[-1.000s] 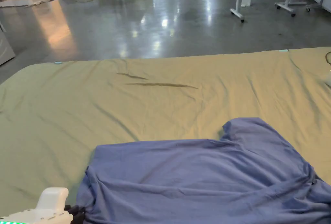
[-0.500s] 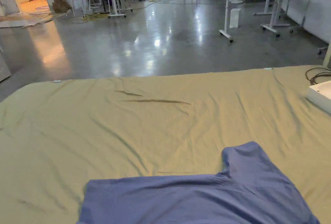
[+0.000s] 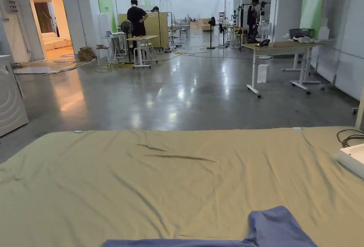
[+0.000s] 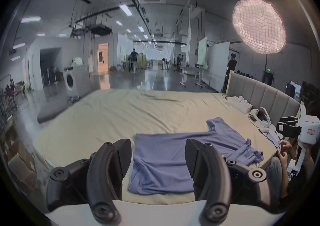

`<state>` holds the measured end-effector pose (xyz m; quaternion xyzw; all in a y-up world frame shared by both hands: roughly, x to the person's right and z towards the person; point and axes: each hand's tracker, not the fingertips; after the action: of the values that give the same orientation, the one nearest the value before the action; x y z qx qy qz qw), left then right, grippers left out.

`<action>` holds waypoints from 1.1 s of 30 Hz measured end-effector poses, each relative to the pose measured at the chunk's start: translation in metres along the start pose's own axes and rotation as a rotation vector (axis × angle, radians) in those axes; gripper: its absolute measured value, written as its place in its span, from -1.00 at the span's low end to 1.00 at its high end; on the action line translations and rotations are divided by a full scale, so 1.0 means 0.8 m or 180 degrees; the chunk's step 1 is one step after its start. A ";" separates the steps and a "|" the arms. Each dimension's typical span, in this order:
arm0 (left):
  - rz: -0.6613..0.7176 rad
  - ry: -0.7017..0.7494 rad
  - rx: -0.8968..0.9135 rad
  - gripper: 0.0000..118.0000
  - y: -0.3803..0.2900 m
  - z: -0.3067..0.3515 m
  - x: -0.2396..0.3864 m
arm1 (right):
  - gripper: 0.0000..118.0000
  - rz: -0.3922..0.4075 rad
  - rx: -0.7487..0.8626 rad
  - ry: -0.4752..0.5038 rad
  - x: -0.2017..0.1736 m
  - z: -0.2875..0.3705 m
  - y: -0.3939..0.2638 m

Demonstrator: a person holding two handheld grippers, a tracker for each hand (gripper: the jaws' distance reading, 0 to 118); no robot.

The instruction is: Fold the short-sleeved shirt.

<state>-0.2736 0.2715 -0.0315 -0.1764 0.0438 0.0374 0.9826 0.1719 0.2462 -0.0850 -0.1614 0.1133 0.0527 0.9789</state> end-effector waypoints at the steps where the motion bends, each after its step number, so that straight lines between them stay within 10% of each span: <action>1: -0.0012 -0.0055 0.0023 0.16 0.002 0.005 0.004 | 0.26 -0.0015 0.0023 0.0074 -0.004 0.002 0.003; 3: -0.0028 -0.0310 0.0062 0.01 0.005 0.013 0.012 | 0.11 -0.0034 0.0066 0.0177 -0.012 0.002 0.006; 6: -0.0007 -0.0374 0.0058 -0.90 -0.002 0.019 0.020 | -0.37 -0.0153 0.0049 0.0225 -0.019 -0.004 0.004; 8: -0.0027 -0.0350 0.0124 -0.98 -0.007 0.023 0.025 | -0.99 -0.0270 -0.0013 0.0270 -0.024 -0.009 0.002; 26: 0.0320 -0.0503 -0.0579 -0.98 0.006 -0.121 -0.028 | -1.00 -0.0485 -0.0353 0.0350 -0.018 -0.050 -0.030; 28: 0.0649 -0.0581 -0.0732 -0.70 -0.001 -0.185 -0.057 | -1.00 -0.0545 -0.0432 0.0344 -0.015 -0.057 -0.034; 31: 0.0704 -0.0563 -0.1214 0.72 -0.013 -0.297 -0.091 | -1.00 -0.0600 -0.0598 0.0246 -0.009 -0.070 -0.045; 33: 0.0671 -0.0410 -0.1464 0.73 -0.023 -0.368 -0.107 | -1.00 -0.0661 -0.0742 0.0174 -0.003 -0.083 -0.054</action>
<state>-0.3789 0.1462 -0.2918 -0.3869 -0.0104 0.1597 0.9082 0.1619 0.1838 -0.1328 -0.2861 0.1158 -0.0405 0.9503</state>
